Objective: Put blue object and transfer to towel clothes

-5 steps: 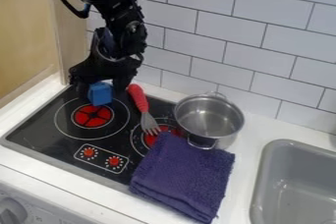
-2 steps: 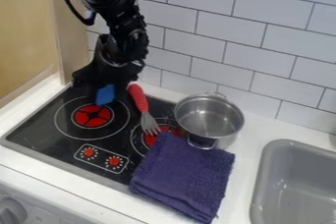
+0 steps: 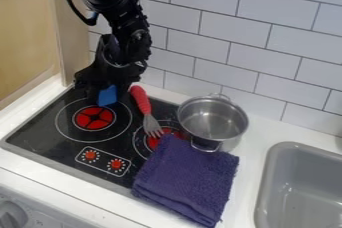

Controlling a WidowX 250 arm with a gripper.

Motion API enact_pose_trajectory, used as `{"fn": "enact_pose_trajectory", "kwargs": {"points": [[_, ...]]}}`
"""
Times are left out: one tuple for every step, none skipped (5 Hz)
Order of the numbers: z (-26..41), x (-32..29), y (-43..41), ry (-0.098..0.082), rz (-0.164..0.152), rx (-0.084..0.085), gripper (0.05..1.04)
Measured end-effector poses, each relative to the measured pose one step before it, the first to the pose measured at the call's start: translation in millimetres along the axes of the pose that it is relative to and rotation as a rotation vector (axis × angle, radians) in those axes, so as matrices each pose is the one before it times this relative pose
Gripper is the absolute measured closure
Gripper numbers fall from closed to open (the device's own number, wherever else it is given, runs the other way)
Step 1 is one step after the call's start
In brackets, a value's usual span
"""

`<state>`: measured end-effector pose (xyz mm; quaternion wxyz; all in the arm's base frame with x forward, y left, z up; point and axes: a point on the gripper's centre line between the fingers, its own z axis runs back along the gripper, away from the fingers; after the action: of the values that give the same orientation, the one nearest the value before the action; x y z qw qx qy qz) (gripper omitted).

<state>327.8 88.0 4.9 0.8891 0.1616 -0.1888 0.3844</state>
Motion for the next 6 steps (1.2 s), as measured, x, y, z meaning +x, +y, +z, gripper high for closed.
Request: {"fn": "enact_pose_trajectory", "kwargs": {"points": [[15.42,8.41,-1.66,-0.0323,0.0191,-0.0312,0.504],[17.96,3.23,0.2,-0.0246,0.0035,-0.0266,0.504],[22.34,-3.81,-2.62,-0.025,-0.013,-0.0175,0.504],[21.19,-10.46,-2.12,-0.0201,-0.0099,-0.037,0.504],[25.08,-26.54,-11.27,-0.0075,-0.0466,-0.0461,0.504],[16.78,-33.03,-14.37,0.013,-0.0627,-0.0262,0.504]]}}
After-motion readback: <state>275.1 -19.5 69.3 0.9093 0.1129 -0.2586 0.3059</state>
